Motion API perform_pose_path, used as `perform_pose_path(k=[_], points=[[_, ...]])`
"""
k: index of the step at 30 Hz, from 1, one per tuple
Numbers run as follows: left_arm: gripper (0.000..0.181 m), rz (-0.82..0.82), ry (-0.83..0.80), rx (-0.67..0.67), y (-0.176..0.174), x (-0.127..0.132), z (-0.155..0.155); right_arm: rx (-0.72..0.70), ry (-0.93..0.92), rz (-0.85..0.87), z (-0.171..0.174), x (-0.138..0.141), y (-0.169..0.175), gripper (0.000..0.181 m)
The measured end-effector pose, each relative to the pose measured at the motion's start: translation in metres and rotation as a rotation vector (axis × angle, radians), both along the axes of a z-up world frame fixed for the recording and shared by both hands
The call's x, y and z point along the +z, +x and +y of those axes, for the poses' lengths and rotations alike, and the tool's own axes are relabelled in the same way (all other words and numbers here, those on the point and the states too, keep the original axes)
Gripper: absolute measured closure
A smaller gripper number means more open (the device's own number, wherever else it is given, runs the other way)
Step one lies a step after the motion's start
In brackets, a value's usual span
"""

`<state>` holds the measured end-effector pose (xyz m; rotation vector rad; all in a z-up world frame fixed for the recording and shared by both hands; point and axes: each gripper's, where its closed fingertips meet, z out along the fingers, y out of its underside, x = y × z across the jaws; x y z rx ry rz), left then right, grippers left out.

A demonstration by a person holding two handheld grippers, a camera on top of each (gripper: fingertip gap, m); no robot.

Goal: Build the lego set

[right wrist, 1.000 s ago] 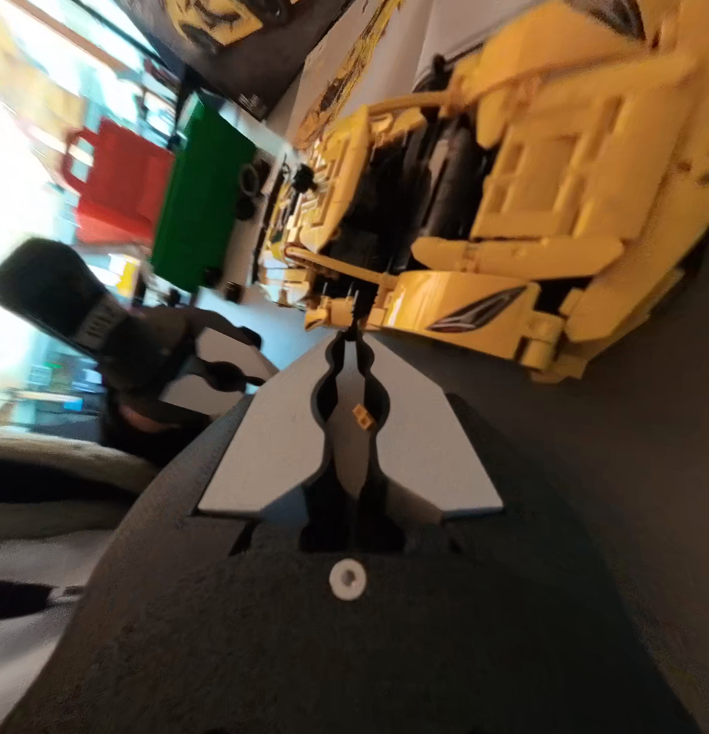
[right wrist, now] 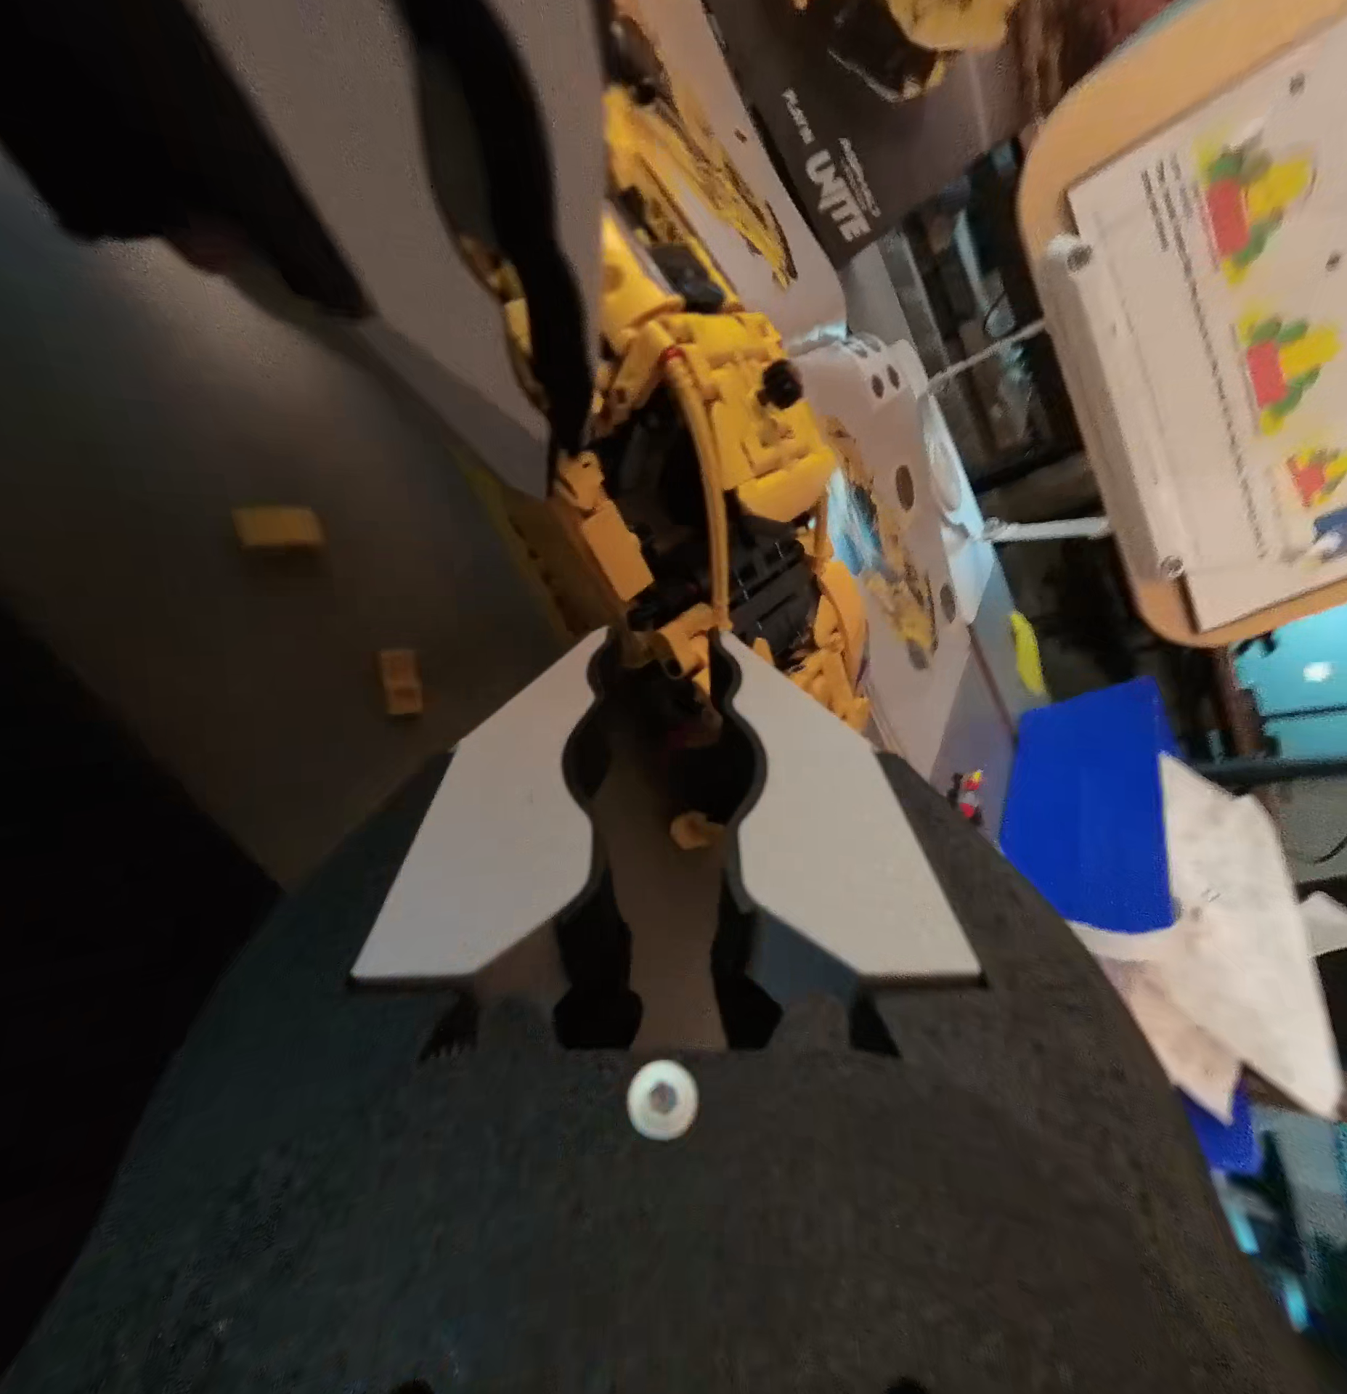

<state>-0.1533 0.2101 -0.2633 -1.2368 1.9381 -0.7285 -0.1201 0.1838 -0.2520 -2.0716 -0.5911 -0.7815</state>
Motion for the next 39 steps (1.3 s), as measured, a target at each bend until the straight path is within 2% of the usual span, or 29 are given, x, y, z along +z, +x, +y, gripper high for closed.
perform_pose_path(k=[3,7,9,13,27,30,33,39], points=[[0.169,-0.003,0.037,0.004,0.001,-0.002,0.0,0.101,-0.008,-0.129,0.001,-0.002,-0.004,0.155],[0.169,0.005,0.021,0.003,0.001,-0.002,0.0,0.213,-0.016,-0.28,0.004,-0.005,-0.008,0.159],[0.169,0.005,0.012,0.005,0.001,-0.002,0.0,0.221,-0.023,-0.314,0.006,-0.007,-0.005,0.165],[0.169,0.006,0.009,0.005,0.001,-0.002,0.0,0.226,-0.011,-0.341,0.008,-0.005,-0.005,0.174],[0.169,0.005,0.003,-0.003,0.001,-0.002,-0.001,0.199,-0.006,-0.361,0.01,-0.003,-0.008,0.175],[0.169,0.006,-0.003,-0.003,0.001,-0.002,-0.001,0.185,-0.014,-0.367,0.011,-0.004,-0.006,0.168],[0.169,0.007,0.0,-0.004,0.001,-0.002,-0.001,0.176,-0.015,-0.376,0.011,-0.006,-0.003,0.173],[0.169,0.004,-0.008,-0.004,0.001,-0.002,-0.001,0.113,-0.022,-0.284,0.011,-0.005,-0.002,0.174]])
